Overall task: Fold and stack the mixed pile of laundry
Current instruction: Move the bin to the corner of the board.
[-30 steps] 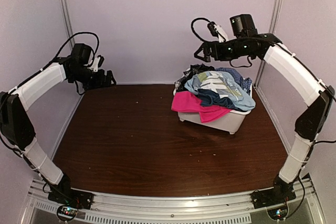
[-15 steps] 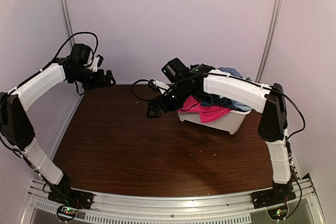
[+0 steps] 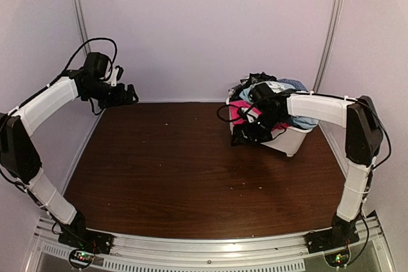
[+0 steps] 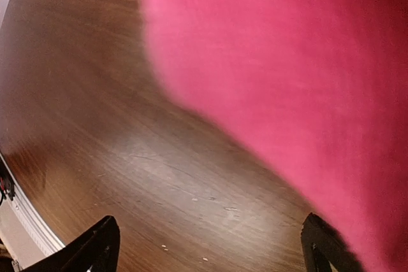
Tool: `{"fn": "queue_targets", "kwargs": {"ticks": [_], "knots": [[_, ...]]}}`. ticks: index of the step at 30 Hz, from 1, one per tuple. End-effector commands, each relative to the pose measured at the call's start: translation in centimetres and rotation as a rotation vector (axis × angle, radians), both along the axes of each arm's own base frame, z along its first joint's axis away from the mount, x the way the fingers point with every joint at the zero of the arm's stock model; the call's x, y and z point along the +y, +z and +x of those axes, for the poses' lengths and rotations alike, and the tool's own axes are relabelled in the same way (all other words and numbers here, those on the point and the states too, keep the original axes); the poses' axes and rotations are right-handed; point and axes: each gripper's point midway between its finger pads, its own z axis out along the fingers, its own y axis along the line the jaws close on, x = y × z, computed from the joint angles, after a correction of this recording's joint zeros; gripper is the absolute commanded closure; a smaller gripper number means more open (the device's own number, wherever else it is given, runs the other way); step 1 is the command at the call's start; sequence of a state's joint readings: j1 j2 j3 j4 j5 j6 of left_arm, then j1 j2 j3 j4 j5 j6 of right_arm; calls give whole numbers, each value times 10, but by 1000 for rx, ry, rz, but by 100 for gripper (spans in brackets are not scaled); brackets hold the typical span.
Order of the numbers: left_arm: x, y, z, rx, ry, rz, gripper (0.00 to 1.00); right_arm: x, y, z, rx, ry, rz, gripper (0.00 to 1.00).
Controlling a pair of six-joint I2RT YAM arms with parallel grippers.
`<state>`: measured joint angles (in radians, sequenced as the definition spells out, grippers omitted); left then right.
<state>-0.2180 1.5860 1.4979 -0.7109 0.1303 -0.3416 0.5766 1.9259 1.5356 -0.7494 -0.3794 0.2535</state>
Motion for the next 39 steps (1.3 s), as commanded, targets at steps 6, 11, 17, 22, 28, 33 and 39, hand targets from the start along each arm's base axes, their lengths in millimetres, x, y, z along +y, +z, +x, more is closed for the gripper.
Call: {"fn": "queue_targets", "kwargs": {"ticks": [6, 11, 17, 22, 28, 33, 39], "knots": [[0, 17, 16, -56, -6, -3, 2, -155, 15, 62, -103, -291, -170, 0], [2, 21, 20, -69, 1, 8, 2, -215, 14, 62, -96, -389, -222, 0], [2, 22, 25, -73, -4, 8, 2, -276, 28, 96, -147, -549, -237, 0], [-1, 25, 28, -78, -14, 3, 2, -299, 60, 116, -189, -596, -252, 0], [-3, 31, 26, -88, -31, -6, 2, -283, 146, 93, -324, -552, -124, 0], [-11, 34, 30, -90, -71, -26, 2, -269, 181, 81, -358, -508, 10, 0], [-19, 36, 38, -97, -80, -67, 2, -305, 235, 123, -531, -629, -40, 0]]}}
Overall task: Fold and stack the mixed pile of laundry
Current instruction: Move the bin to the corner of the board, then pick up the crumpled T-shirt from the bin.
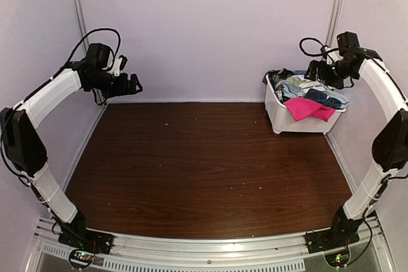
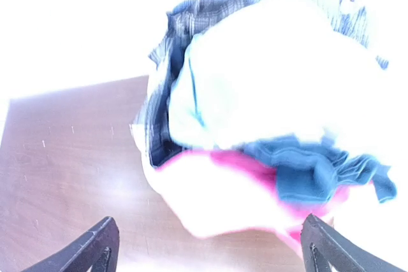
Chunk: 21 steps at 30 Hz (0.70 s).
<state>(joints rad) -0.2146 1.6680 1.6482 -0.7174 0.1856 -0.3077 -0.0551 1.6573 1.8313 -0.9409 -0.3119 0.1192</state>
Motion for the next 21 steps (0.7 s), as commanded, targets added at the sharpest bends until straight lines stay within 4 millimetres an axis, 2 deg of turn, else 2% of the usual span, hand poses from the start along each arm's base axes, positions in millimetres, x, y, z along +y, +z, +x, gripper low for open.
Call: {"fn": "queue_targets", "kwargs": {"ticks": [1, 3, 5, 8, 14, 17, 18, 19, 21], "knots": [[-6, 8, 14, -33, -23, -43, 2, -30, 33, 48, -102, -88, -41, 0], [-7, 6, 16, -27, -21, -46, 2, -39, 39, 70, -120, -101, -75, 0], [-8, 6, 16, -24, -25, -48, 2, -51, 31, 87, -101, -130, -116, 0], [-5, 5, 15, -23, -18, -32, 2, -66, 0, 102, -43, -172, -159, 0], [1, -1, 15, -13, -6, 5, 2, -75, -65, 122, 72, -187, -187, 0], [1, -2, 17, -12, -4, 3, 2, -85, -81, 128, 102, -215, -220, 0], [0, -2, 18, -13, -5, 3, 2, -85, -83, 129, 102, -215, -217, 4], [0, -1, 19, -16, -8, 5, 2, -85, -80, 130, 96, -218, -213, 12], [1, 2, 20, -25, -8, 11, 2, -84, -68, 130, 70, -220, -200, 36]]}}
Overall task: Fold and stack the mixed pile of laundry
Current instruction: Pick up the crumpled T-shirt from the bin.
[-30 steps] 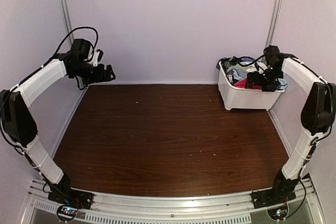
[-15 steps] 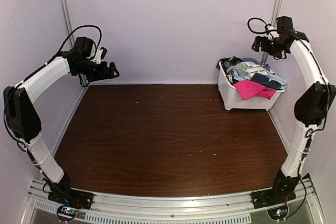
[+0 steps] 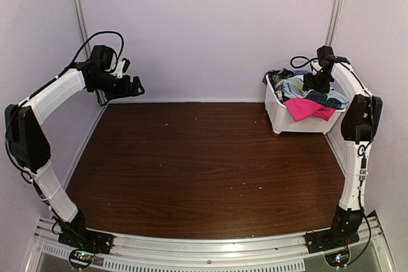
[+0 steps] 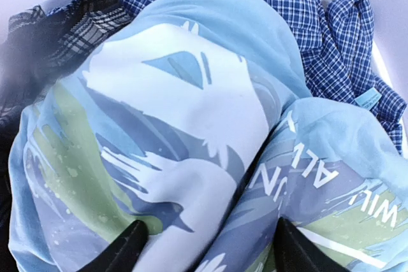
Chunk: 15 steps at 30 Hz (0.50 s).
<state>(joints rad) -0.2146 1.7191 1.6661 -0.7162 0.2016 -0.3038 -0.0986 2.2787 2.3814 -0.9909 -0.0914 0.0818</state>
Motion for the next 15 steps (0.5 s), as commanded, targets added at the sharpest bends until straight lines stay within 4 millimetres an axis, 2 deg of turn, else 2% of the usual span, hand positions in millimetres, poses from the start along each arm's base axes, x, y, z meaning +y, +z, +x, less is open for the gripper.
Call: {"fn": "queue_targets", "kwargs": {"ticks": [1, 2, 3, 4, 5, 9, 15], "knots": [[6, 19, 12, -64, 9, 15, 2, -10, 43, -2, -84, -40, -22, 54], [7, 20, 12, -67, 14, 17, 2, -8, 53, -3, -106, -36, -18, 62], [8, 20, 13, -66, 19, 19, 2, -2, 65, -5, -135, -18, -1, 83], [8, 20, 13, -68, 22, 21, 2, 3, 78, -6, -164, -1, 13, 95], [9, 21, 14, -70, 29, 24, 2, 9, 91, -8, -193, 19, 30, 100], [14, 23, 15, -76, 58, 32, 2, 49, 154, -24, -334, 142, 113, 100], [10, 30, 13, -97, 75, -34, 2, 134, 244, -61, -536, 393, 303, 100]]}}
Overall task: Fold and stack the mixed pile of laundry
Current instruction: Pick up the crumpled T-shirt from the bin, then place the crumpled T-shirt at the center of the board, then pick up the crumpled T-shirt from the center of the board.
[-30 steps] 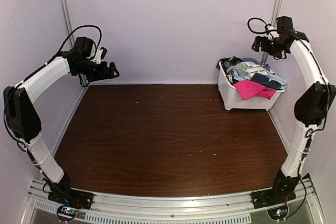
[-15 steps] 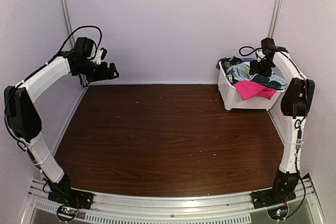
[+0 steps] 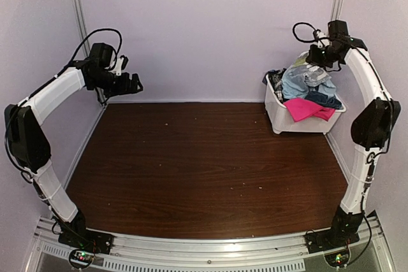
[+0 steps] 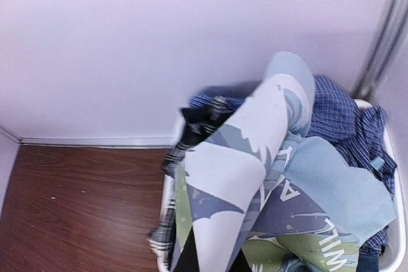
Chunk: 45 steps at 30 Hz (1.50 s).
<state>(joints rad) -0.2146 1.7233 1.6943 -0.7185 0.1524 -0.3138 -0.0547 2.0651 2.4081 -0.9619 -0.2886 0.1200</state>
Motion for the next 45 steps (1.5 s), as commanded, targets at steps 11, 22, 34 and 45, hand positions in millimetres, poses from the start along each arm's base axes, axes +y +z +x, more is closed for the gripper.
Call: {"fn": "queue_targets", "kwargs": {"ticks": [11, 22, 34, 45], "knots": [[6, 41, -8, -143, 50, -91, 2, 263, 234, -145, -483, 813, 565, 100], [7, 33, -29, -113, 24, -97, 2, 289, 66, -111, -33, 757, 601, 65], [-21, -25, -76, 16, -133, -108, 3, 248, -116, -167, 348, 564, 117, 31], [-86, -118, -100, 235, -257, -100, 28, 322, -216, -292, 543, 829, 56, 35]]}}
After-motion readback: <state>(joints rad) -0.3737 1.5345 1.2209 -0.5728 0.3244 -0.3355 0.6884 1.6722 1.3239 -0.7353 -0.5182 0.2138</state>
